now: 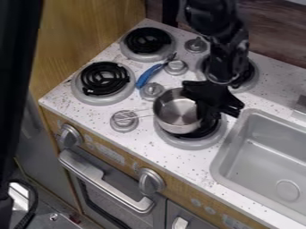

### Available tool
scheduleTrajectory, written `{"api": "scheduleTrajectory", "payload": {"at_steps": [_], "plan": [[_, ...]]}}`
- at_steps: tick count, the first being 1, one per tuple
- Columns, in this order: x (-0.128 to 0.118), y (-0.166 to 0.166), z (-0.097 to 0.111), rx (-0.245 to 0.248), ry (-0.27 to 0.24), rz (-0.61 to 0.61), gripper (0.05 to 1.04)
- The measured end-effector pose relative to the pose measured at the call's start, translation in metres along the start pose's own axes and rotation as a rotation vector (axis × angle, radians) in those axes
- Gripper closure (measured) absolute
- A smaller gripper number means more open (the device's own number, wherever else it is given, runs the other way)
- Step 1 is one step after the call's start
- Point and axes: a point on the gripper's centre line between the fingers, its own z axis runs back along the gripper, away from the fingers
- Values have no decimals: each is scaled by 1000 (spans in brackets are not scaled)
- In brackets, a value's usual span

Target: Put the silver pot to the bottom left burner

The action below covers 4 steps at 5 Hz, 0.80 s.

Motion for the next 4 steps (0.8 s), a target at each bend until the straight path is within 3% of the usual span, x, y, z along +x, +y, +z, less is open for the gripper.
{"api": "scheduleTrajectory", "payload": {"at_steps": [2, 3, 4], "plan": [[4, -16, -5, -6, 2, -4, 996], [1, -23, -9, -13, 15, 8, 837], [0, -23, -9, -1, 24, 30, 591]]}}
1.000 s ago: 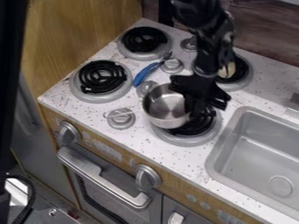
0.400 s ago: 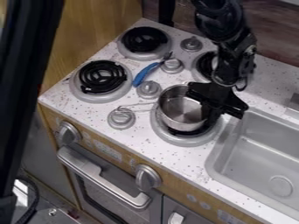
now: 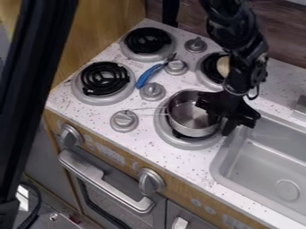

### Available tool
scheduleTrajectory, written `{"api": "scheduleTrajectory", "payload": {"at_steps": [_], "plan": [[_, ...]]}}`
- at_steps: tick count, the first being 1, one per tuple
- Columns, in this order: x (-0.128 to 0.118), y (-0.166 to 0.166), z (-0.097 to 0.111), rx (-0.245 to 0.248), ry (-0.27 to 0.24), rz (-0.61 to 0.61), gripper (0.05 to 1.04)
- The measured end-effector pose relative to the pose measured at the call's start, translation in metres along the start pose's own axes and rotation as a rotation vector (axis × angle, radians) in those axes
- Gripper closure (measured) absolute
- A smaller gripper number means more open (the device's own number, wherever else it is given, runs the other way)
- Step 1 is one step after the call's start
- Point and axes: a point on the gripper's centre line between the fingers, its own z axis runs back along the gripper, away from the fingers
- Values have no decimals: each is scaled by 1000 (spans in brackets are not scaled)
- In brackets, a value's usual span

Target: Put the silver pot to the bottom left burner

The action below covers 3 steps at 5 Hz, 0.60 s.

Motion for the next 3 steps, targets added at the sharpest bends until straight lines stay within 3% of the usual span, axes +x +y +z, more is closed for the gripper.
{"api": "scheduleTrajectory", "payload": {"at_steps": [1, 2, 3], "plan": [[2, 2, 9, -6, -4, 18, 248], [8, 4, 36, -50, -53, 59, 82], [4, 7, 53, -88, -63, 39, 83]]}}
